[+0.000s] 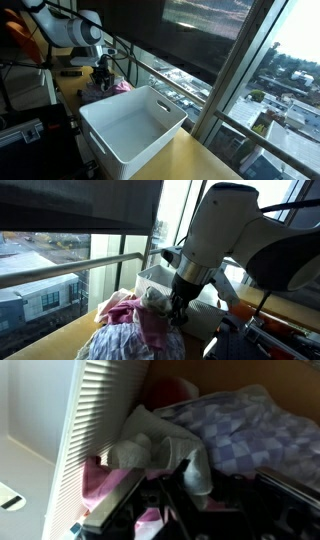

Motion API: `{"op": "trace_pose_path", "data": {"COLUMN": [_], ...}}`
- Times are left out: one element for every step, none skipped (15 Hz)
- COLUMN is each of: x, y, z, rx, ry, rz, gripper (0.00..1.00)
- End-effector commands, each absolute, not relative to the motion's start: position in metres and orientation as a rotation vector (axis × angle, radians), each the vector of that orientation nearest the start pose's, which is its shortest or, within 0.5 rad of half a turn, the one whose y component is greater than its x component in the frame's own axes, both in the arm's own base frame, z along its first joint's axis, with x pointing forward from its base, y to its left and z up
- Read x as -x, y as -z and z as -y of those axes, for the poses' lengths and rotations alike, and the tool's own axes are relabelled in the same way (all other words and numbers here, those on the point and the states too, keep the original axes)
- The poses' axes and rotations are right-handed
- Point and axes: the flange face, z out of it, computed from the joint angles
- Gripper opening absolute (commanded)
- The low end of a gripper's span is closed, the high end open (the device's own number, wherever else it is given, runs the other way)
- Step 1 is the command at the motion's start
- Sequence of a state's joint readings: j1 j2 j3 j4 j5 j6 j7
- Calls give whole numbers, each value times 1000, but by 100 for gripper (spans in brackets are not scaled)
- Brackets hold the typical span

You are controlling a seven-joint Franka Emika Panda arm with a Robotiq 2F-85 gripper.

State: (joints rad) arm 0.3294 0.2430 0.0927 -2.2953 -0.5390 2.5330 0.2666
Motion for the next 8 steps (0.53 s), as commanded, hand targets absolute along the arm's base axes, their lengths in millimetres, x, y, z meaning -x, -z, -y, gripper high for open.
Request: {"op": "trace_pose_path", "data": {"x": [-469,-468,-468,-469,-471,-473,-475,-477], "y": [-238,-242,-249,-258,-272,-285,-301,-318], "z": [-220,-219,-220,-221,-223,-224,-226,-229], "rx": [3265,3267,3266,3267,3267,3268,3270,3276], "ry": [107,105,114,129,158,185,217,248], "rz": [944,935,930,929,927,924,922,920], "gripper": [38,44,50,58,65,73,80,86]}}
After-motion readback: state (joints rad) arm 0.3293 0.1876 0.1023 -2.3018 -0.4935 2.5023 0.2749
